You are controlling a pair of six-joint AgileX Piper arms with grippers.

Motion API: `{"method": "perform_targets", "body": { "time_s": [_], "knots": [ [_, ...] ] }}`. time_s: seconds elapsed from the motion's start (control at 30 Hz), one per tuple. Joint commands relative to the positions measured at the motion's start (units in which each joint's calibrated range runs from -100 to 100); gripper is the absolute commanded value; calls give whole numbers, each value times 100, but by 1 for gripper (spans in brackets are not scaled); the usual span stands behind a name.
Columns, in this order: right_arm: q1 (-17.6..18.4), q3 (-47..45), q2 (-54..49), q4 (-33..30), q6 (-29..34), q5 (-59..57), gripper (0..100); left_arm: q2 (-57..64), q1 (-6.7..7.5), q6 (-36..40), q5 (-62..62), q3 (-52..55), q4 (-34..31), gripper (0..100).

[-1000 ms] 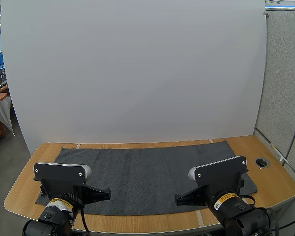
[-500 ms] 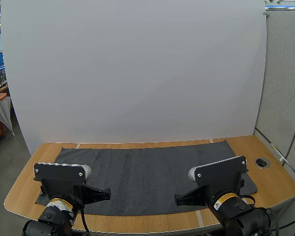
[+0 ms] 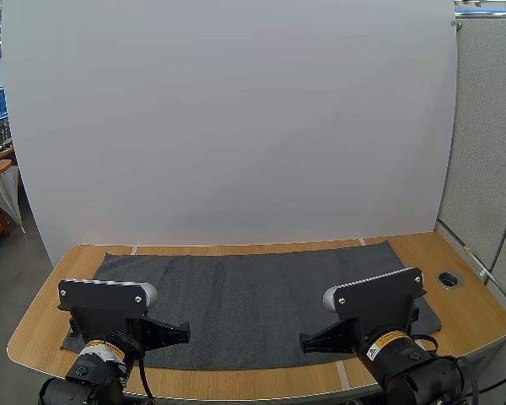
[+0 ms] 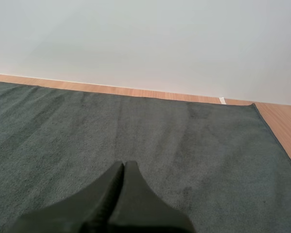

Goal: Fold the towel

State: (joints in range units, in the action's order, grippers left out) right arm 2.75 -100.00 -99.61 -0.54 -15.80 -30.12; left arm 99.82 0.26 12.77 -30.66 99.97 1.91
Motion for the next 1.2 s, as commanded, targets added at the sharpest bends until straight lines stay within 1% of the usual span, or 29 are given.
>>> {"method": "perform_targets", "body": {
  "time_s": [0.0,0.2,0.33,0.4,0.53,0.6,0.67,0.83,0.97,1.07,1.17],
  "knots": [
    [13,0,-39,115,0,41,0,18,17,27,130,3,86,0],
    [13,16,-39,91,0,313,0,18,17,27,130,3,86,0],
    [13,615,-39,91,0,198,0,18,17,27,130,3,86,0],
    [13,1156,-39,213,22,-303,0,18,17,27,130,3,86,0],
    [13,2403,47,721,22,-2115,0,18,17,27,130,3,86,0],
    [13,2890,194,875,22,-2706,0,18,17,27,130,3,86,0],
    [13,3309,329,887,22,-3118,0,18,17,27,130,3,86,0],
    [-15,4036,586,515,22,-3198,0,18,17,27,130,3,86,0],
    [-227,4269,899,54,22,-3255,0,18,17,27,130,3,86,0],
    [-396,4414,1149,-88,22,-3195,0,18,17,27,130,3,86,0],
    [-644,4508,1270,-173,22,-2971,0,18,17,27,130,3,86,0]
  ]
}}
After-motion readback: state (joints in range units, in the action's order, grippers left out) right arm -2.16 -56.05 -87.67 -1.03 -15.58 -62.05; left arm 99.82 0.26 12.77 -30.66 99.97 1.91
